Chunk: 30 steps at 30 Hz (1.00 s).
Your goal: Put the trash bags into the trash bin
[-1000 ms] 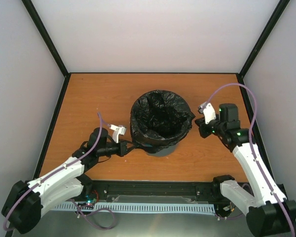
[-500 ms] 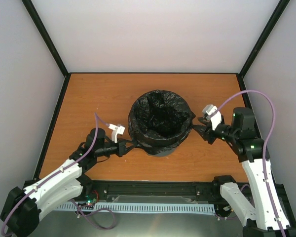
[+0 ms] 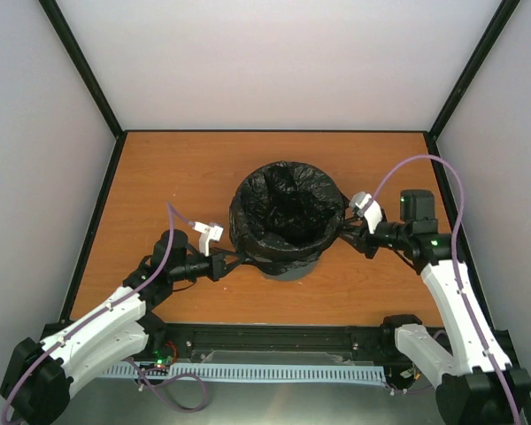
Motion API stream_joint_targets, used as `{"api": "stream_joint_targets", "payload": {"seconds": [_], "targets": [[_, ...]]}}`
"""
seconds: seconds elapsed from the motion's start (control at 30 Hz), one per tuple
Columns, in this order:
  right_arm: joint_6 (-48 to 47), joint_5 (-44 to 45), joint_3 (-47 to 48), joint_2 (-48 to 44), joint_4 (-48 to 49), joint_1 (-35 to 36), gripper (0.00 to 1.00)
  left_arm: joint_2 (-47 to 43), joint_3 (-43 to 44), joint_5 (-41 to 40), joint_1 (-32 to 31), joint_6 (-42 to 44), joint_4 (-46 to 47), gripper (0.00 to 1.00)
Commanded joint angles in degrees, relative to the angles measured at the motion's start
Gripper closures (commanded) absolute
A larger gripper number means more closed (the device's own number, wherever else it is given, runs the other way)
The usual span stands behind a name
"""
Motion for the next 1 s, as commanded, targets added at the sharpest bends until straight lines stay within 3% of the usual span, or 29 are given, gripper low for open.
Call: {"api": "stream_joint_targets", "payload": {"seconds": [0.0,0.17,0.43,0.57,0.67,0.8,0.97], "targets": [[-3.65,0.84,-3.92,4.22,3.02,-0.05,0.69,0.03,2.48,-0.81,-0.23,0.93,-0.79,0.99],[-5.05,2.57,-4.08,5.20,1.07,-0.05,0.69,0.34,2.98,-1.24,-0.23,1.08,-1.38,0.99],[-2.48,12.35,-2.21,-6.63,-1.79,-0.04,0.70,-0.47,3.27,-1.34,-0.19,1.08,-1.87,0.99],[-1.86,12.76,1.28,-8.07,-3.83,-0.13,0.70,-1.06,3.32,-1.38,-0.21,1.39,-2.63,0.99],[-1.02,9.10,2.98,-7.25,-3.90,-0.11,0.68,-1.42,3.49,-1.40,-0.23,1.47,-2.93,0.99],[-0.30,2.84,1.21,-4.09,0.21,-0.01,0.57,-1.38,3.54,-1.54,-0.23,1.44,-2.88,0.99],[0.13,1.48,-3.29,5.69,6.14,0.45,0.60,-0.79,3.61,-1.62,-0.23,1.68,-2.79,0.99]]}}
